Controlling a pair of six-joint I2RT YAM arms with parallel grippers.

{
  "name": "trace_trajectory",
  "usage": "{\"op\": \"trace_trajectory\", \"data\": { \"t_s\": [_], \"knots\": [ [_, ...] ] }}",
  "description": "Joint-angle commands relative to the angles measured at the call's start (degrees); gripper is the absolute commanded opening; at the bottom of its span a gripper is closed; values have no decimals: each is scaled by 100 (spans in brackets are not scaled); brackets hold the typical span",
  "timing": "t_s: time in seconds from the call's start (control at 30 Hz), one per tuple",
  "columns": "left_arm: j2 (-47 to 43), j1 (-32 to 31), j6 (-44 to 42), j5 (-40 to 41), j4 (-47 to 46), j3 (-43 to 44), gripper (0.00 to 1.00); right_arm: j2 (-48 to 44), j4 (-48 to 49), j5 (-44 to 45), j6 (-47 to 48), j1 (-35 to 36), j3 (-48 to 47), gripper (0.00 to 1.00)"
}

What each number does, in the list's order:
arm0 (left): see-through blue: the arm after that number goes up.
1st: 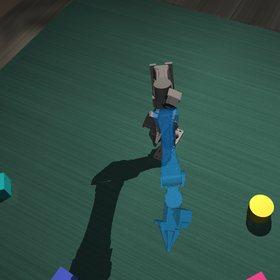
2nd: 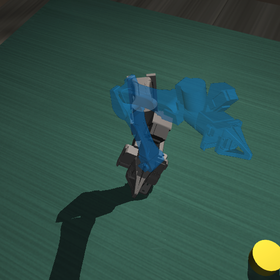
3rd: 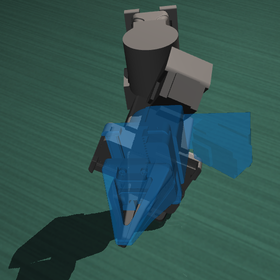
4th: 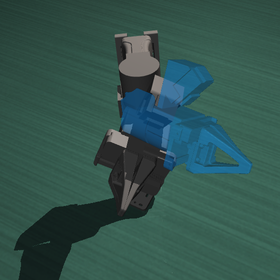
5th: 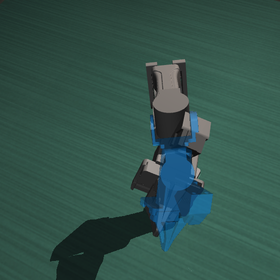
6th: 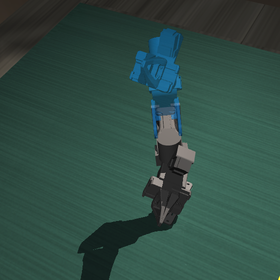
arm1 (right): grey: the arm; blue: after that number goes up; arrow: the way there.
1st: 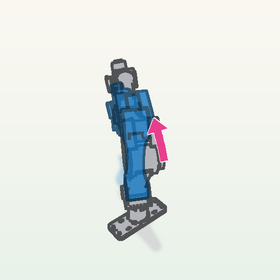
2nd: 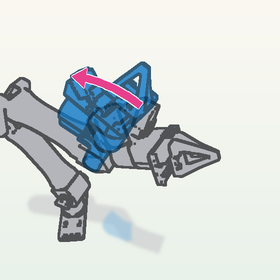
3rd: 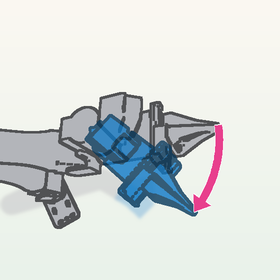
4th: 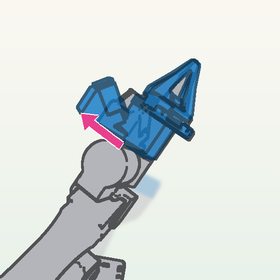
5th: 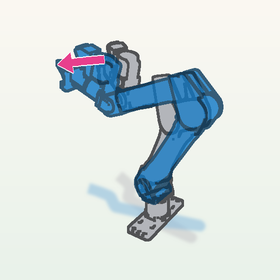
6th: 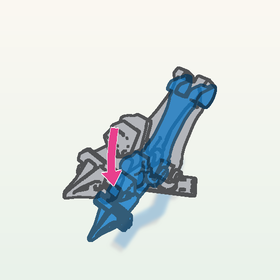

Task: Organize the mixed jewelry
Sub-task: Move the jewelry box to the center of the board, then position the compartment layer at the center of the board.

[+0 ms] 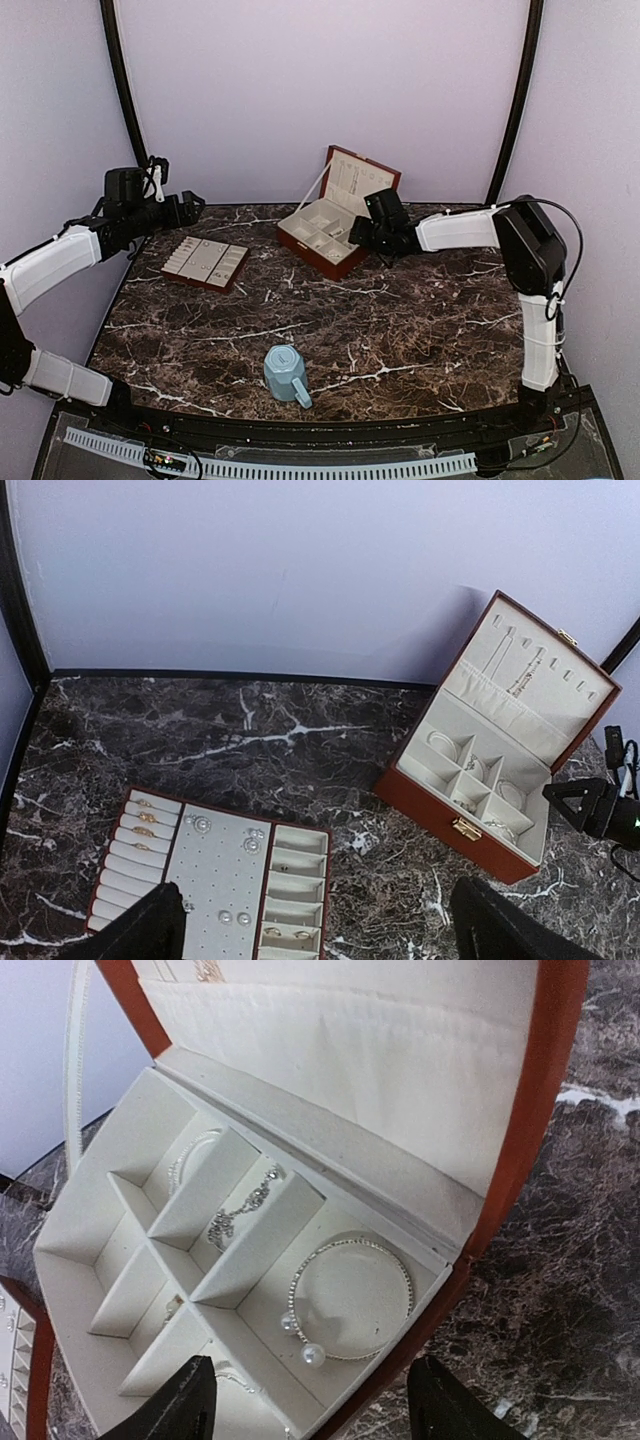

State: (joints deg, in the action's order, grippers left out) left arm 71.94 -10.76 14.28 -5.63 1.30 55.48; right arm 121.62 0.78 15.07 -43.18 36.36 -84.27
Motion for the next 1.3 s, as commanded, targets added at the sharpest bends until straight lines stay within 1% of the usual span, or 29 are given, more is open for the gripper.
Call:
{"op": "trace_trajectory", "data": {
  "t_s": [0.0,0.13,0.3,0.4,0.5,0.67,0.8,0.97,1.07,1.27],
  "knots": [
    [77,-13,307,-132,-60,-265,93,-888,54,0,266,-15,250,67],
    [339,-26,580,-324,212,-477,89,-1349,-41,29,300,-24,559,68],
    [655,-154,664,-535,420,-508,89,-1800,-200,21,268,-24,824,68],
    [1011,-249,676,-675,494,-387,89,-2059,-225,-19,201,-25,968,70],
    [1479,-293,635,-789,765,-187,90,-2244,-270,-54,176,-24,1075,73],
    [1910,-414,426,-884,924,98,92,-2547,-417,57,242,-24,1200,74],
    [2228,-502,324,-1066,937,285,92,-2700,-442,131,266,-24,1325,75],
    [2538,-614,277,-1098,836,389,92,-2745,-477,180,241,-24,1433,75],
    [2700,-694,254,-1019,979,524,92,-2752,-509,197,244,-24,1448,75],
    [2644,-835,226,-780,1134,482,92,-2767,-538,283,235,-28,1466,75]
  ]
}}
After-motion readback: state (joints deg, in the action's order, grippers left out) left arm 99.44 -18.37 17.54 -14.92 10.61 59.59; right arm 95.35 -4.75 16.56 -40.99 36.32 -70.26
